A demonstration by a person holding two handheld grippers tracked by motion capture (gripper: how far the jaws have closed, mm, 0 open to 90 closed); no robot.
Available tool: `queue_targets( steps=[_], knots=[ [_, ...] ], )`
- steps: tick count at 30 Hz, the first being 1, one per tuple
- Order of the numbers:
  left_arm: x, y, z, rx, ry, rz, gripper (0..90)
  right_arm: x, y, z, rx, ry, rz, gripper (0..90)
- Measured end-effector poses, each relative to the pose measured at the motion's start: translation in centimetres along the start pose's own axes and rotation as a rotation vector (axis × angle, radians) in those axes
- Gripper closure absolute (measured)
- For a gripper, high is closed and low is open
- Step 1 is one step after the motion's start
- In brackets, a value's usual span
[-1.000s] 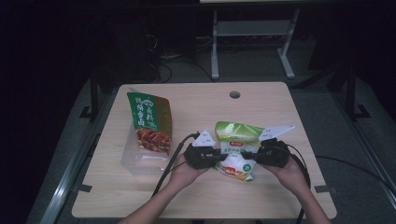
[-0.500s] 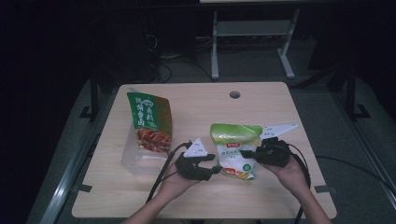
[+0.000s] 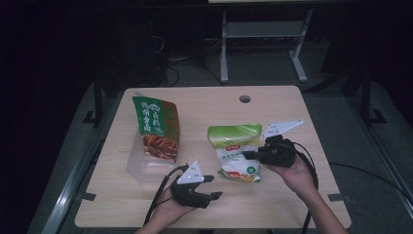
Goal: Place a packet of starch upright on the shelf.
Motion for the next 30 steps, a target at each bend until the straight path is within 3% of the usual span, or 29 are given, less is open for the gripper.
queue_targets(
  steps=[9, 18, 22, 30],
  knots=[
    [-0.6, -0.6, -1.7, 0.015, 0.017, -0.012, 39.1, 1.1, 0.8, 3.6, -0.021, -0.012, 0.045, 89.2],
    [-0.3, -1.2, -2.7, 0.021, 0.016, -0.031, 38.3, 2.8, 1.9, 7.4, -0.072, -0.012, 0.082, 89.4],
    [-0.3, -1.4, -2.9, 0.022, 0.019, -0.033, 38.2, 3.6, 2.7, 8.9, -0.077, -0.002, 0.105, 89.4],
    [-0.6, -1.2, -2.9, 0.032, 0.002, -0.031, 37.9, 5.5, 3.9, 11.7, -0.130, -0.014, 0.138, 89.4]
  ],
)
Point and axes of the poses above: each handheld gripper's, and its own axes: x roughly forward along the jaws, z roughly out of its top, y roughly to its left, the point moved 2 cm from there along x, roughly forward along the jaws, and after that the axes turned 7 degrees about -x, right-handed, at the moved point
